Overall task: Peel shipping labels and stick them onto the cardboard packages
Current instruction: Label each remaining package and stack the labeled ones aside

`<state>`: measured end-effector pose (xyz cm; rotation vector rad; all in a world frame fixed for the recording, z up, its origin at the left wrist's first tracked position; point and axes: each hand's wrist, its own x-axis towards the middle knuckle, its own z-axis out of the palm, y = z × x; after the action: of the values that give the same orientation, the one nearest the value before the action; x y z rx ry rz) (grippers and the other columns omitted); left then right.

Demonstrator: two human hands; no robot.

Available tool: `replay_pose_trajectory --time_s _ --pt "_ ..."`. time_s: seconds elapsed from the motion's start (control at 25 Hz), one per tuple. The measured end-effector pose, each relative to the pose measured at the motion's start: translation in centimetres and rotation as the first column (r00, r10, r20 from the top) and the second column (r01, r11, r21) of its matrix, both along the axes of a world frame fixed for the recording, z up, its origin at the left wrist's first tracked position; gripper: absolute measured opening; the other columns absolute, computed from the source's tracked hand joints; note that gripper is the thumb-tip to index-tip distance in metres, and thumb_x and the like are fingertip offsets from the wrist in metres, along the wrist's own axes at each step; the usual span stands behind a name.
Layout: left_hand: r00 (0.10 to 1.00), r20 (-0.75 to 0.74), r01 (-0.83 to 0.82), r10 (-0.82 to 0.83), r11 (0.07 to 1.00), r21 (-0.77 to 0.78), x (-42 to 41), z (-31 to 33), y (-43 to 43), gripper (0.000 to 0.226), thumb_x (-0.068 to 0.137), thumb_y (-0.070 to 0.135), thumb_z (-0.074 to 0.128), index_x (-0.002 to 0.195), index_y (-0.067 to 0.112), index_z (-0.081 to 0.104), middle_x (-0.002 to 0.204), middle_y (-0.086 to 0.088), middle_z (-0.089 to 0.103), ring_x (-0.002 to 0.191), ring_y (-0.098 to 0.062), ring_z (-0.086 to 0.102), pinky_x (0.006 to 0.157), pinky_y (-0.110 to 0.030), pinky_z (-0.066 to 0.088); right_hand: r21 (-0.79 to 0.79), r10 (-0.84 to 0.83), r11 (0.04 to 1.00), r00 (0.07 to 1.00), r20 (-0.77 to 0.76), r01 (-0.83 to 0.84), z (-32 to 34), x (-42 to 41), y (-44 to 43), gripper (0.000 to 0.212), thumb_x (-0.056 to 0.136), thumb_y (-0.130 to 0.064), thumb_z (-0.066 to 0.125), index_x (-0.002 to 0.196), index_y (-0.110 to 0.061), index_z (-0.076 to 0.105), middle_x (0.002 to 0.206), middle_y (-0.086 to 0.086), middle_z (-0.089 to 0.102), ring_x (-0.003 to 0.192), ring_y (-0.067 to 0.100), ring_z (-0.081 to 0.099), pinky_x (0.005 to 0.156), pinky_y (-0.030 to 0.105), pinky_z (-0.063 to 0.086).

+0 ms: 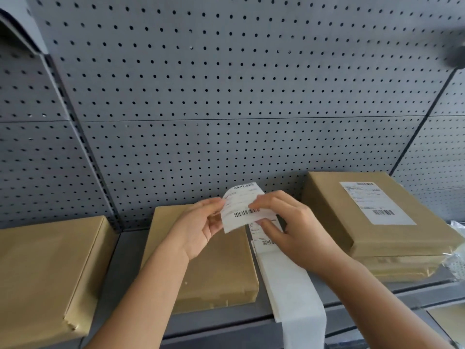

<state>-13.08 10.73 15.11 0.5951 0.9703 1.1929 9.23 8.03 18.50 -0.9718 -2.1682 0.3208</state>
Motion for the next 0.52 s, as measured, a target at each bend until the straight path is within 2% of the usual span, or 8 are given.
replay_pose_trajectory --time_s 0.08,0.2,0.28,0.36,0.4,0.44,0.52 --pt "0.996 -0.004 -0.091 0.091 0.996 0.01 -1.1 -0.1 -0.2 0.019 0.095 0.001 0.065 0.113 0.004 0.061 0.09 -0.011 0.078 0.068 -0.014 0.074 0.06 -0.022 0.062 -0.061 0.046 0.997 0.998 0.048 -0.043 -1.0 -0.7 -0.4 0.035 0.09 -0.008 0.067 0.121 -0.023 0.066 0.124 -0.012 0.057 0.121 -0.001 0.053 0.1 0.018 0.045" --pt "0.976 -0.119 -0.171 0.18 0.982 0.085 -2.5 0.0 -0.8 0.033 0.091 -0.003 0.07 0.121 0.006 0.059 0.103 -0.015 0.076 0.076 -0.018 0.074 0.064 -0.027 0.062 -0.259 0.153 0.958 0.982 0.108 -0.12 -2.5 -1.5 -0.9 0.055 0.088 -0.015 0.069 0.135 -0.039 0.052 0.144 -0.023 0.038 0.133 -0.006 0.038 0.104 0.016 0.041" --pt "0.955 -0.225 -0.171 0.195 0.978 0.123 -3.7 -0.4 -1.3 0.038 0.09 -0.002 0.072 0.125 0.007 0.059 0.112 -0.017 0.075 0.087 -0.024 0.074 0.073 -0.033 0.062 -0.436 0.137 0.891 0.99 -0.015 -0.13 -3.0 -2.2 -1.0 0.06 0.09 -0.021 0.069 0.14 -0.043 0.043 0.147 -0.03 0.033 0.136 -0.01 0.033 0.105 0.013 0.039" --pt "0.937 -0.298 -0.149 0.181 0.981 0.128 -4.7 -0.7 -1.9 0.039 0.09 0.0 0.072 0.126 0.009 0.06 0.113 -0.015 0.076 0.095 -0.028 0.075 0.082 -0.041 0.062 -0.629 -0.058 0.764 0.956 -0.288 -0.143 -3.7 -3.5 -0.4 0.051 0.095 -0.027 0.065 0.139 -0.041 0.044 0.136 -0.031 0.049 0.128 -0.009 0.048 0.097 0.014 0.047" --pt "0.93 -0.327 -0.131 0.166 0.983 0.126 -5.1 -1.0 -2.2 0.04 0.09 0.001 0.073 0.127 0.01 0.06 0.112 -0.013 0.077 0.097 -0.027 0.076 0.085 -0.043 0.061 -0.72 -0.183 0.676 0.911 -0.37 -0.156 -4.2 -4.3 0.1 0.046 0.096 -0.029 0.063 0.138 -0.037 0.047 0.129 -0.025 0.058 0.119 -0.003 0.058 0.093 0.018 0.052" --pt "0.925 -0.35 -0.114 0.151 0.986 0.124 -5.4 -1.2 -2.5 0.04 0.09 0.002 0.074 0.127 0.012 0.06 0.111 -0.012 0.077 0.098 -0.027 0.076 0.084 -0.041 0.062 -0.787 -0.281 0.591 0.87 -0.406 -0.176 -4.8 -5.0 0.8 0.041 0.097 -0.031 0.061 0.137 -0.03 0.05 0.123 -0.015 0.067 0.111 0.005 0.066 0.093 0.026 0.055" --pt "0.913 -0.389 -0.078 0.12 0.99 0.121 -6.1 -1.7 -3.0 0.04 0.089 0.002 0.074 0.125 0.014 0.061 0.109 -0.011 0.078 0.097 -0.025 0.077 0.077 -0.035 0.063 -0.85 -0.368 0.484 0.833 -0.413 -0.208 -5.7 -6.5 2.0 0.027 0.1 -0.027 0.056 0.125 -0.017 0.062 0.111 0.002 0.076 0.1 0.019 0.073 0.094 0.041 0.057"
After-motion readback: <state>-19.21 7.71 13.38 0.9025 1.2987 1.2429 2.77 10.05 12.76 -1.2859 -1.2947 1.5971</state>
